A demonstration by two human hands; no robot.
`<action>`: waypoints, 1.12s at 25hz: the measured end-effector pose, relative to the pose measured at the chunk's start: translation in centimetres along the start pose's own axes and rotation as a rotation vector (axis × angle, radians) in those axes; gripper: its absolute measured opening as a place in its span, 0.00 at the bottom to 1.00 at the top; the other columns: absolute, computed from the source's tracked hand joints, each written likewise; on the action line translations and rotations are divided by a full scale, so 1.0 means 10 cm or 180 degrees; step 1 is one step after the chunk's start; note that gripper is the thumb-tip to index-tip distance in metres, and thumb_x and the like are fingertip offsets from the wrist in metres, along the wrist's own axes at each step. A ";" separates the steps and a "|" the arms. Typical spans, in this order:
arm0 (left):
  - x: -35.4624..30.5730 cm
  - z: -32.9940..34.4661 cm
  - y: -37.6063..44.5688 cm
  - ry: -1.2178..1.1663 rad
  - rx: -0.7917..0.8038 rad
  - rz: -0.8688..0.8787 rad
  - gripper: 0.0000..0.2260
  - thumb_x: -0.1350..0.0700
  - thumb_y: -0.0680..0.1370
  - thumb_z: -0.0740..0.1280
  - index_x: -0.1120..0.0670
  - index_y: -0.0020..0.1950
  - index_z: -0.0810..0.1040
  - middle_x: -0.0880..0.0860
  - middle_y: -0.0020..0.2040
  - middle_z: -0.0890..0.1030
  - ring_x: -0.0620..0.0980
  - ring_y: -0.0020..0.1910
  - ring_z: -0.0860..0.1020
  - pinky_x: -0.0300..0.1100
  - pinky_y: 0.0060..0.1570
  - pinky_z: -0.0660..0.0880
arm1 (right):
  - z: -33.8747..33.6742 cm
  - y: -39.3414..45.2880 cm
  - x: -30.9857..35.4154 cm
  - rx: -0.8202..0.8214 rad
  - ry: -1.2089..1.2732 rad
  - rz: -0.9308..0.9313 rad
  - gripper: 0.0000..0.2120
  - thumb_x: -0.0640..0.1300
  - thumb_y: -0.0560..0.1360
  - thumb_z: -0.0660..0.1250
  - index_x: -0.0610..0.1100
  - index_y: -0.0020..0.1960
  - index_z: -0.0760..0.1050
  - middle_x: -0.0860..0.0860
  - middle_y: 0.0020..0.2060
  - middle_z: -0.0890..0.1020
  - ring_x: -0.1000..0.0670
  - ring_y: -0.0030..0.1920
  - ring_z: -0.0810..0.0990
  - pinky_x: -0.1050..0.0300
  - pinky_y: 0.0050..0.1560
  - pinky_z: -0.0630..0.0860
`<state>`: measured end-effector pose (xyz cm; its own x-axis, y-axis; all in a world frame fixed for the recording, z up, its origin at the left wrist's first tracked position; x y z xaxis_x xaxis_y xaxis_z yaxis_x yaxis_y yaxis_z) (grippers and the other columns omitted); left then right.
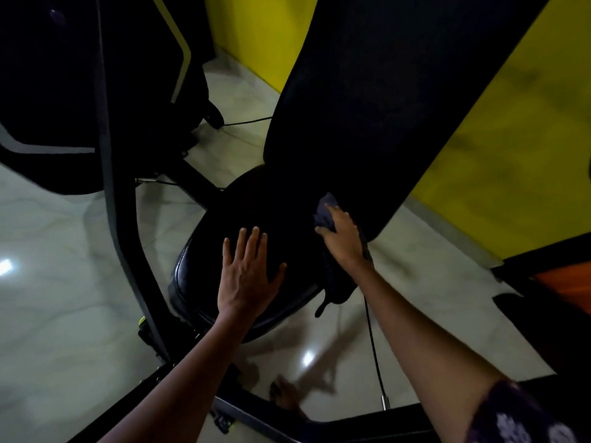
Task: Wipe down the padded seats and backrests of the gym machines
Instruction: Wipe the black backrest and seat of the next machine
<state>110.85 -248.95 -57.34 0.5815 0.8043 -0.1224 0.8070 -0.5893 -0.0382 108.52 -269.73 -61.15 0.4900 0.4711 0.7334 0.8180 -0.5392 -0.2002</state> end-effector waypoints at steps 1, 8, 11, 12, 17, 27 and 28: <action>-0.01 0.00 0.00 0.0000 0.0021 -0.0002 0.33 0.38 0.76 0.49 0.60 0.71 0.68 0.59 0.72 0.68 0.59 0.73 0.62 0.58 0.73 0.54 | 0.07 -0.16 0.07 -0.0020 0.0074 -0.0047 0.29 0.49 0.75 0.67 0.48 0.74 0.62 0.48 0.74 0.63 0.46 0.75 0.57 0.46 0.74 0.53; -0.03 -0.02 0.00 -0.0018 0.0021 -0.0102 0.29 0.41 0.77 0.52 0.59 0.69 0.71 0.58 0.70 0.71 0.60 0.71 0.66 0.59 0.71 0.59 | 0.11 -0.41 0.01 -0.0041 -0.0219 -0.0918 0.31 0.62 0.72 0.61 0.48 0.71 0.67 0.50 0.70 0.70 0.49 0.73 0.62 0.56 0.73 0.49; -0.01 -0.01 0.02 0.0038 -0.0020 -0.0098 0.29 0.41 0.77 0.53 0.59 0.69 0.71 0.57 0.70 0.70 0.59 0.72 0.65 0.59 0.70 0.60 | 0.01 0.08 -0.15 -0.0361 -0.0196 -0.0469 0.30 0.55 0.74 0.68 0.43 0.70 0.68 0.44 0.69 0.71 0.43 0.71 0.65 0.46 0.72 0.58; -0.01 -0.02 0.02 0.0041 -0.0029 -0.0083 0.29 0.41 0.77 0.53 0.59 0.69 0.71 0.57 0.70 0.70 0.59 0.72 0.66 0.60 0.70 0.60 | 0.00 0.21 -0.19 -0.0411 -0.0193 -0.0355 0.29 0.53 0.75 0.68 0.42 0.71 0.68 0.43 0.69 0.71 0.42 0.71 0.66 0.44 0.71 0.61; 0.00 0.01 0.03 0.0069 -0.0032 -0.0063 0.28 0.41 0.77 0.54 0.58 0.68 0.72 0.57 0.70 0.71 0.59 0.71 0.66 0.60 0.69 0.62 | 0.05 0.27 -0.13 -0.0367 -0.0361 -0.0009 0.28 0.55 0.77 0.63 0.44 0.73 0.64 0.45 0.72 0.66 0.42 0.73 0.62 0.44 0.72 0.58; 0.00 0.00 0.08 0.0136 -0.0001 -0.0111 0.28 0.41 0.77 0.53 0.58 0.68 0.72 0.57 0.69 0.71 0.58 0.70 0.68 0.60 0.68 0.62 | 0.15 0.11 0.01 0.0018 -0.0547 -0.0676 0.32 0.63 0.73 0.59 0.49 0.72 0.65 0.51 0.73 0.65 0.49 0.75 0.58 0.52 0.73 0.48; 0.00 0.00 0.07 0.0154 -0.0007 -0.0109 0.28 0.41 0.76 0.53 0.58 0.68 0.73 0.57 0.69 0.72 0.59 0.70 0.68 0.60 0.69 0.60 | 0.13 0.29 -0.04 0.0034 -0.0527 -0.0532 0.31 0.62 0.74 0.60 0.49 0.73 0.64 0.50 0.73 0.64 0.48 0.75 0.58 0.50 0.73 0.49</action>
<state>111.42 -249.37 -57.41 0.5577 0.8268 -0.0731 0.8268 -0.5611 -0.0394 111.07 -270.57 -62.93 0.3895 0.6619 0.6405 0.8947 -0.4371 -0.0924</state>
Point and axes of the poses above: each hand's wrist, its own y-axis towards the middle knuckle, its own z-axis out of the palm, x = y × z, the point moved 5 cm from there along y, towards the middle knuckle
